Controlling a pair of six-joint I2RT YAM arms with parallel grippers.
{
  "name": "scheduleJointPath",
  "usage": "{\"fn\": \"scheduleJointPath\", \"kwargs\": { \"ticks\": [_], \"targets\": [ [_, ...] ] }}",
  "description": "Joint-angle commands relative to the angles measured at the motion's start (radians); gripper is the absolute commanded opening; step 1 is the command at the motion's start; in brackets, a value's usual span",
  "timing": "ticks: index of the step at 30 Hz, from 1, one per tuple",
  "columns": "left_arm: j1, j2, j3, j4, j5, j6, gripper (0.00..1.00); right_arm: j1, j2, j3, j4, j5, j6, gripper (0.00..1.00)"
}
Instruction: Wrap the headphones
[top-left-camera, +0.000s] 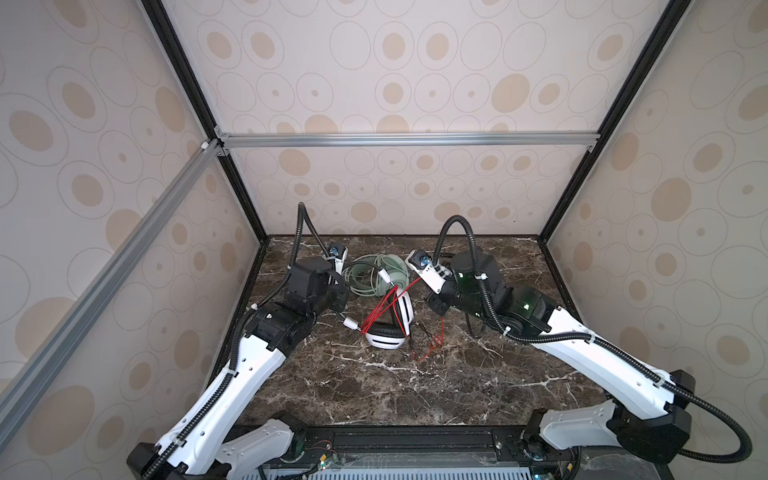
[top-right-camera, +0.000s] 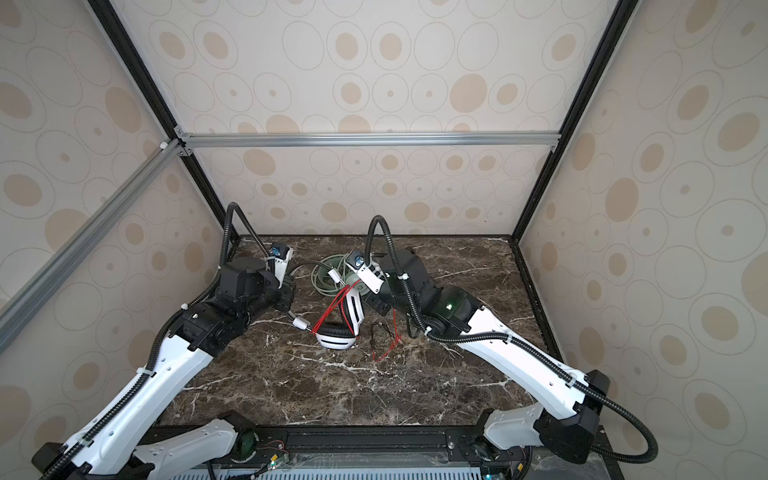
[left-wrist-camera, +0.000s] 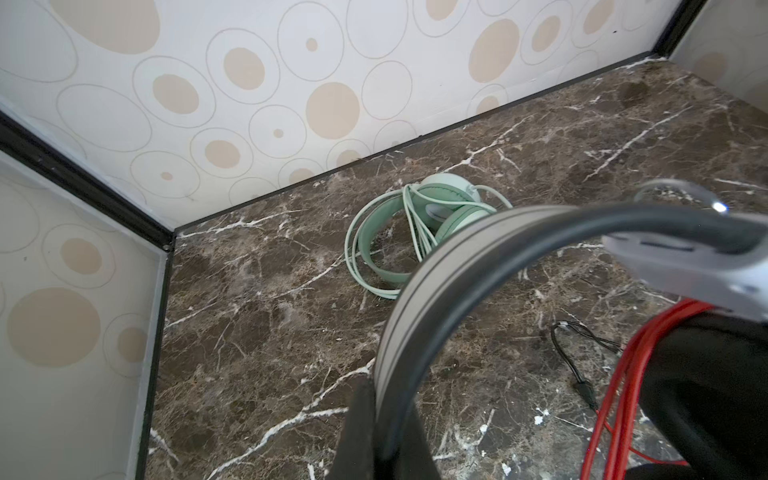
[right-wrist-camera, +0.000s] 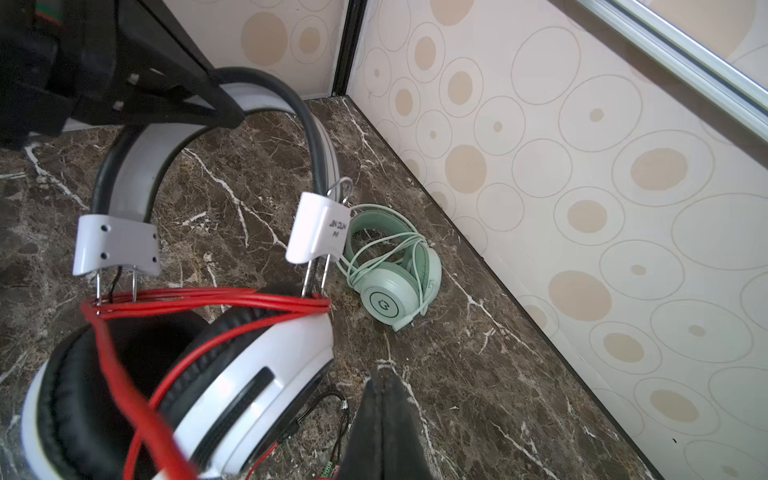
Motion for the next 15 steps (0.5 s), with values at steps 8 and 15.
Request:
{"fn": "scheduleJointPath", "kwargs": {
  "ticks": [8,15],
  "targets": [
    [-0.042,-0.051,0.018,-0.011,0.129,0.021,0.00,-0.089,0.003,0.045,-0.034,-0.027,0.083,0.00],
    [-0.049,-0.046,0.050,-0.020,0.203,0.001,0.00,-0.142,0.003,0.014,-0.008,-0.057,0.142,0.00]
  ]
}}
